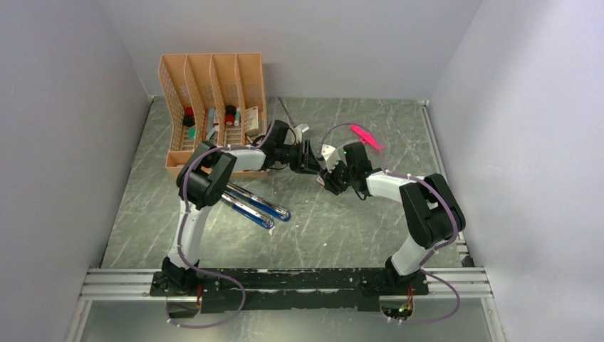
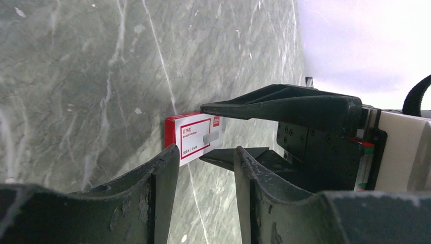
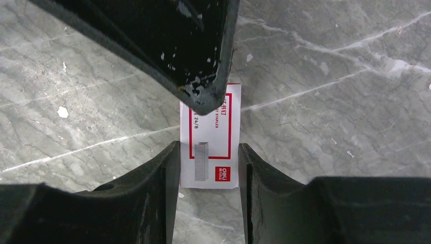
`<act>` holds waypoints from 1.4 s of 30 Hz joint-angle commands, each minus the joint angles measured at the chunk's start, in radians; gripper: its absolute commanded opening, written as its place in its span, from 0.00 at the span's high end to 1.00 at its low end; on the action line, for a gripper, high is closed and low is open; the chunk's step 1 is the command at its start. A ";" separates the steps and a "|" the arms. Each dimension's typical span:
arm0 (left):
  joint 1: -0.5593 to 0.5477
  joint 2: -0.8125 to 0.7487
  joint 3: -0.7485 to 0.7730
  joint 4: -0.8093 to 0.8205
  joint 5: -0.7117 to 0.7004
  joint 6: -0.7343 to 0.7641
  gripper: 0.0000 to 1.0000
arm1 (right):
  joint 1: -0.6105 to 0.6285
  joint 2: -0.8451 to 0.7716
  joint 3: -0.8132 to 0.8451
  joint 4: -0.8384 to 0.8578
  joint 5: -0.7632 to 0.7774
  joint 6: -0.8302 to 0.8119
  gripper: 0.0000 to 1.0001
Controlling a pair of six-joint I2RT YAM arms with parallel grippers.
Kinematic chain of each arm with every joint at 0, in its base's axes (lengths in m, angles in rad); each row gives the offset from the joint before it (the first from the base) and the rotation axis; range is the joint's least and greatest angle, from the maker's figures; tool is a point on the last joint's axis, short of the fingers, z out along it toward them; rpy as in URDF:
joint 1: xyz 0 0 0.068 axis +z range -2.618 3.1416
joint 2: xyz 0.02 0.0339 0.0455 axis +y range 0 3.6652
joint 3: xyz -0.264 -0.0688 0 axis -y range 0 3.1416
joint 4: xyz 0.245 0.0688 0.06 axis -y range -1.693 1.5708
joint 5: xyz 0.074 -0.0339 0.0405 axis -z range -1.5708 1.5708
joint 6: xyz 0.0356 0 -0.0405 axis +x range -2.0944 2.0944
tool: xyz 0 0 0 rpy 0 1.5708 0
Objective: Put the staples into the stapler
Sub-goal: Open the staple box at the center of the board.
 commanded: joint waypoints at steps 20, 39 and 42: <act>-0.040 0.031 0.001 0.026 -0.003 -0.018 0.53 | -0.001 0.037 0.001 -0.014 0.021 -0.016 0.71; -0.021 0.005 0.007 0.008 -0.090 -0.026 0.53 | 0.001 0.046 0.003 -0.022 0.032 -0.013 0.71; -0.014 0.004 0.000 0.008 -0.104 -0.032 0.53 | 0.001 0.047 0.003 -0.023 0.031 -0.013 0.71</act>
